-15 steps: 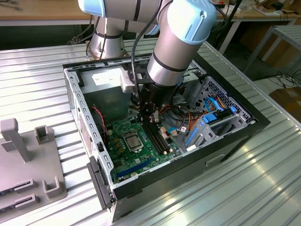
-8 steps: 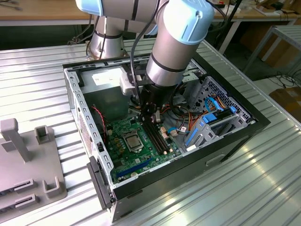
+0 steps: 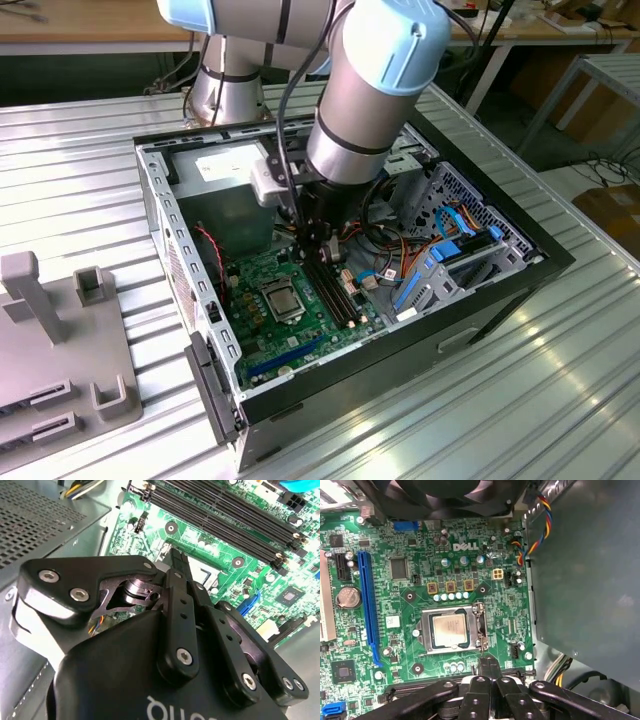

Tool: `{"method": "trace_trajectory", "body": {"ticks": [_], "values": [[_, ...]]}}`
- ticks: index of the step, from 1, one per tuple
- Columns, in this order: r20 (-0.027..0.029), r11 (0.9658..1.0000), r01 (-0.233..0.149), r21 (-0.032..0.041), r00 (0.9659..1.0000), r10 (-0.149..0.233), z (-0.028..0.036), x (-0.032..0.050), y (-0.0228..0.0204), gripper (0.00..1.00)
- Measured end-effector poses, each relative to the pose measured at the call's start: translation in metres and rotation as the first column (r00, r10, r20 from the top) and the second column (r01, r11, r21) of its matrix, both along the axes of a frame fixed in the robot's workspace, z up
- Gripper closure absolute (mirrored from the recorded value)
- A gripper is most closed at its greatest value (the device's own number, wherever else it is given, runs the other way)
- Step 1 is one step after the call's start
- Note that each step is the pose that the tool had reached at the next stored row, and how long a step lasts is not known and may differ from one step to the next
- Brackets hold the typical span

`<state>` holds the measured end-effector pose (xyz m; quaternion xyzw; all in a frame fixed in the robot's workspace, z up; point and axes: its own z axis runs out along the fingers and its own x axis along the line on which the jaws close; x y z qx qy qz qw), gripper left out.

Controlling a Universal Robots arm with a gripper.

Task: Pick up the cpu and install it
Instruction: 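Install the first cpu locking lever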

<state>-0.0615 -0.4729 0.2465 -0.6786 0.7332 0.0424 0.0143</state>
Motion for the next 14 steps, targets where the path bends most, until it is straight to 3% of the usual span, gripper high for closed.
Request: {"method": "trace_trajectory", "body": {"ticks": [6, 14], "values": [[0.0126, 0.9999, -0.014, -0.0001, 0.9998, 0.014, -0.0001, -0.0014, -0.0013, 0.88], [0.0259, 0.9995, -0.032, -0.0003, 0.9991, 0.032, -0.0008, -0.0054, -0.0067, 0.88]]}}
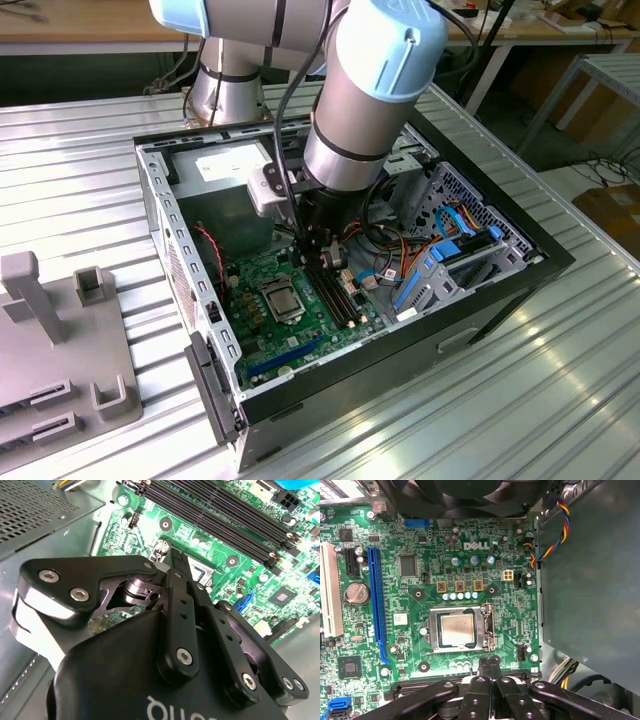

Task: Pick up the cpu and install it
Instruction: 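Install the first cpu locking lever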

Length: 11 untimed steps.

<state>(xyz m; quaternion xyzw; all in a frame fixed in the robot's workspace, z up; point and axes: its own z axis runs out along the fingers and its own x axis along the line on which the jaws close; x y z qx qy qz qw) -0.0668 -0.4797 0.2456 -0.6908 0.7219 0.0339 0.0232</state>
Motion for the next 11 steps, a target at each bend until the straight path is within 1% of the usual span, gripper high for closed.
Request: {"method": "trace_trajectory", "body": {"ticks": [8, 11], "values": [[0.0002, 1.0, -0.002, 0.0001, 1.0, 0.002, -0.0008, 0.0, -0.0008, 0.88], [-0.0002, 1.0, -0.002, -0.0035, 1.0, 0.002, -0.0023, 0.0, -0.001, 0.88]]}}
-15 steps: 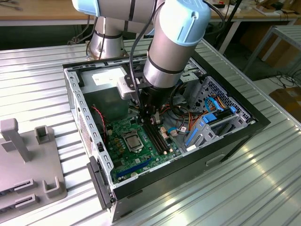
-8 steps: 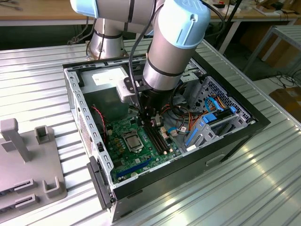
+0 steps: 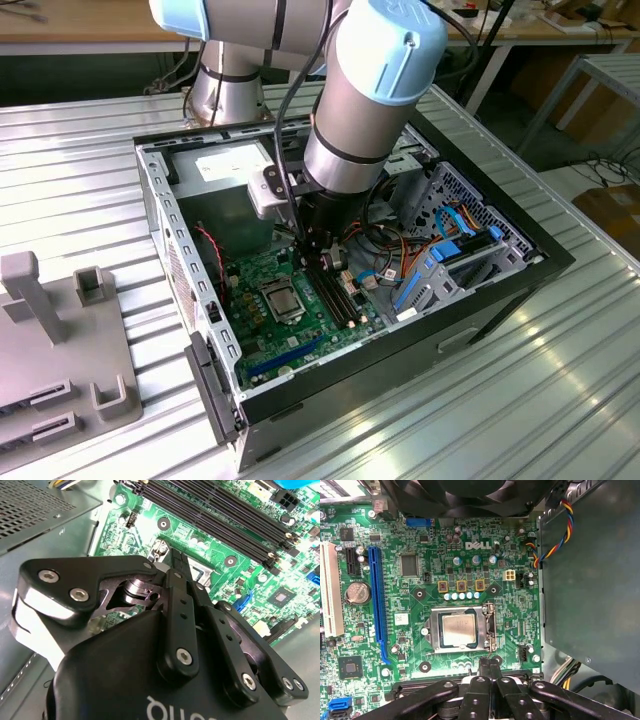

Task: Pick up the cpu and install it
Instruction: 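Install the first cpu locking lever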

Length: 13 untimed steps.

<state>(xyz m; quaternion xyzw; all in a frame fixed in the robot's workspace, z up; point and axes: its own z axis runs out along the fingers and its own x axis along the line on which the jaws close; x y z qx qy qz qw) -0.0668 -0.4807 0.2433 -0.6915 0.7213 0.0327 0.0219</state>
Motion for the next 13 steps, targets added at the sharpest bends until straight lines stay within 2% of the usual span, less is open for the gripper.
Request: {"method": "trace_trajectory", "body": {"ticks": [4, 9, 13], "values": [[0.0, 1.0, 0.0, -0.0003, 1.0, 0.0, -0.0016, -0.0001, -0.0012, 0.88], [-0.0001, 1.0, 0.0, -0.0099, 1.0, 0.0, -0.0052, -0.0001, -0.0038, 0.88], [-0.0001, 0.9999, 0.0, -0.0126, 1.0, 0.0, -0.0069, 0.0, -0.0058, 0.88]]}}
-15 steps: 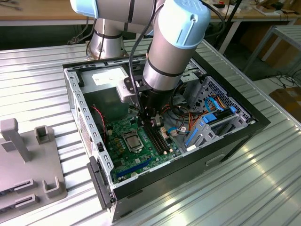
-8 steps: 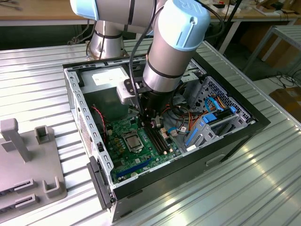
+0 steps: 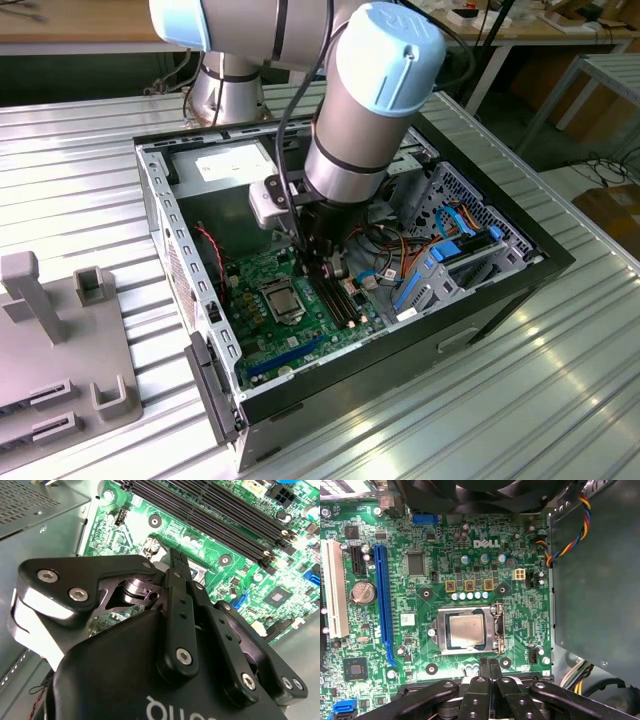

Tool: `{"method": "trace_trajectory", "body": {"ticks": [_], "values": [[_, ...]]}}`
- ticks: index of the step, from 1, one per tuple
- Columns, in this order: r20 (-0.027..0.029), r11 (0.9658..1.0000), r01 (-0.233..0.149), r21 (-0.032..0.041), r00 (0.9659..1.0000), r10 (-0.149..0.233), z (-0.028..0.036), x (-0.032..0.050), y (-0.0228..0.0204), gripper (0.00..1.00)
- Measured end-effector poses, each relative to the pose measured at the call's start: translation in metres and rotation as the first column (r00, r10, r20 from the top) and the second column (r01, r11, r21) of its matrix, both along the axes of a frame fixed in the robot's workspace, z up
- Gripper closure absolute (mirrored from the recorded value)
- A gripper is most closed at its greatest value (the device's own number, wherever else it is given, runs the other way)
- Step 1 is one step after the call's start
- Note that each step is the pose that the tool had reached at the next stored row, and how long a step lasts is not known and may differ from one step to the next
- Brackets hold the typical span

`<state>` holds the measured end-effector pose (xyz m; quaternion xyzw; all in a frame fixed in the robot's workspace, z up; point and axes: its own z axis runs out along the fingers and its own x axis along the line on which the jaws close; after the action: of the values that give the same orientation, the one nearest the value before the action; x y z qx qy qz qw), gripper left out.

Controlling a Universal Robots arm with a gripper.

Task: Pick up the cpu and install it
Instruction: 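Install the first cpu locking lever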

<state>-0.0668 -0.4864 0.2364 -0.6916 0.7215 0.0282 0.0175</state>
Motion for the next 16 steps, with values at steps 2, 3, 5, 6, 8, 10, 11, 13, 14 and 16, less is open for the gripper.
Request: {"method": "trace_trajectory", "body": {"ticks": [2, 3, 5, 6, 8, 10, 11, 13, 14, 16], "values": [[0.0, 1.0, 0.0, -0.0014, 1.0, 0.0, -0.0003, -0.0001, -0.0015, 0.88], [0.0, 1.0, 0.0, -0.0021, 1.0, 0.0, -0.0006, -0.0001, -0.0022, 0.88], [0.0, 1.0, 0.0, -0.0046, 1.0, 0.0, -0.0013, -0.0001, -0.0046, 0.88], [0.0, 1.0, 0.0, -0.0064, 1.0, 0.0, -0.0015, -0.0001, -0.0053, 0.88], [0.0, 0.9999, 0.0, -0.0118, 1.0, 0.0, -0.0022, -0.0001, -0.0076, 0.88], [0.0, 0.9999, 0.0, -0.0158, 1.0, 0.0, -0.0028, -0.0001, -0.0088, 0.88], [0.0, 0.9998, 0.0, -0.018, 1.0, 0.0, -0.0031, -0.0001, -0.0092, 0.88], [0.0, 0.9997, 0.0, -0.0241, 1.0, 0.0, -0.0037, -0.0001, -0.01, 0.88], [0.0, 0.9996, 0.0, -0.0274, 1.0, 0.0, -0.0041, -0.0001, -0.0102, 0.88], [0.0, 0.9993, 0.0, -0.038, 1.0, 0.0, -0.0059, 0.0, -0.0108, 0.88]]}}
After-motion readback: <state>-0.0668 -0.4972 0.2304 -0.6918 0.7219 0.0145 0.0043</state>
